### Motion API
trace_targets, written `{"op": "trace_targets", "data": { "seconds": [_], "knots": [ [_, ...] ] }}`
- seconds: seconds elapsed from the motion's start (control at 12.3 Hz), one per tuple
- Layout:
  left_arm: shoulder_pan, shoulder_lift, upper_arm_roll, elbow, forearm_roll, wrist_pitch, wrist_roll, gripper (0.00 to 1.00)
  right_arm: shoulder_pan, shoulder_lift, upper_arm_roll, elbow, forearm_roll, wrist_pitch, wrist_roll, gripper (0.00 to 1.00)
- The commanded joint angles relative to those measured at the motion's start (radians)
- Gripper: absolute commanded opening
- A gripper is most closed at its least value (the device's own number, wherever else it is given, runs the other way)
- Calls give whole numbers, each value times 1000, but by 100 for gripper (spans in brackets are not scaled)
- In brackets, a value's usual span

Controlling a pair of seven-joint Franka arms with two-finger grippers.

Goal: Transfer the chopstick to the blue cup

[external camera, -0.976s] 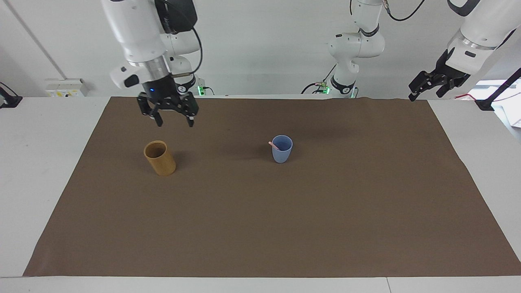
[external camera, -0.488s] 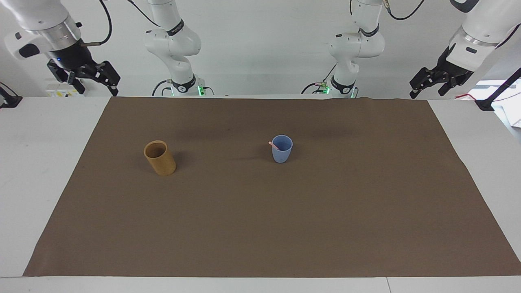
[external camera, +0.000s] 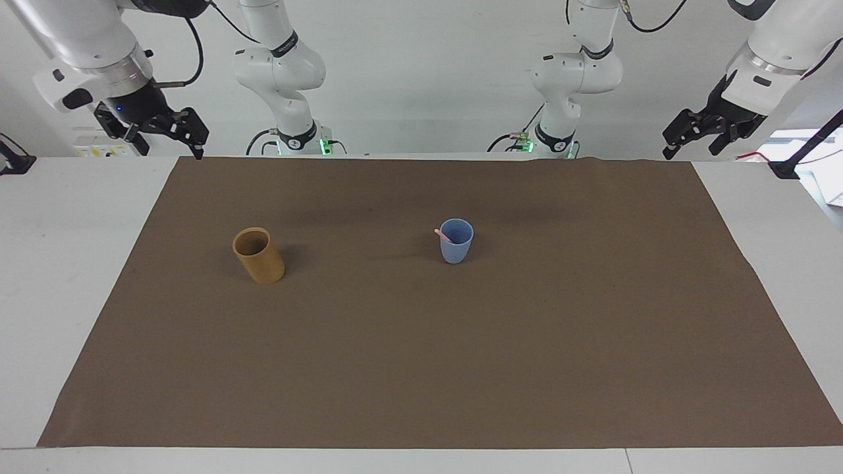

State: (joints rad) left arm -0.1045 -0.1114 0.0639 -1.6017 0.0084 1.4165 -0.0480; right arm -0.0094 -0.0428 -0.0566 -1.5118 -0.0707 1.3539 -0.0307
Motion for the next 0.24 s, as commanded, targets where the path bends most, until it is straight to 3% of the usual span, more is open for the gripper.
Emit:
{"op": "trace_targets", "data": {
  "seconds": [0.0,0.16],
  "knots": [
    [3,2,-4,14,13,-17,8,100,19,-43,-34,-57,31,4,-1,100],
    [3,2,-6,14,13,-17,8,100,19,-43,-34,-60,31,5,-1,100]
  ]
}}
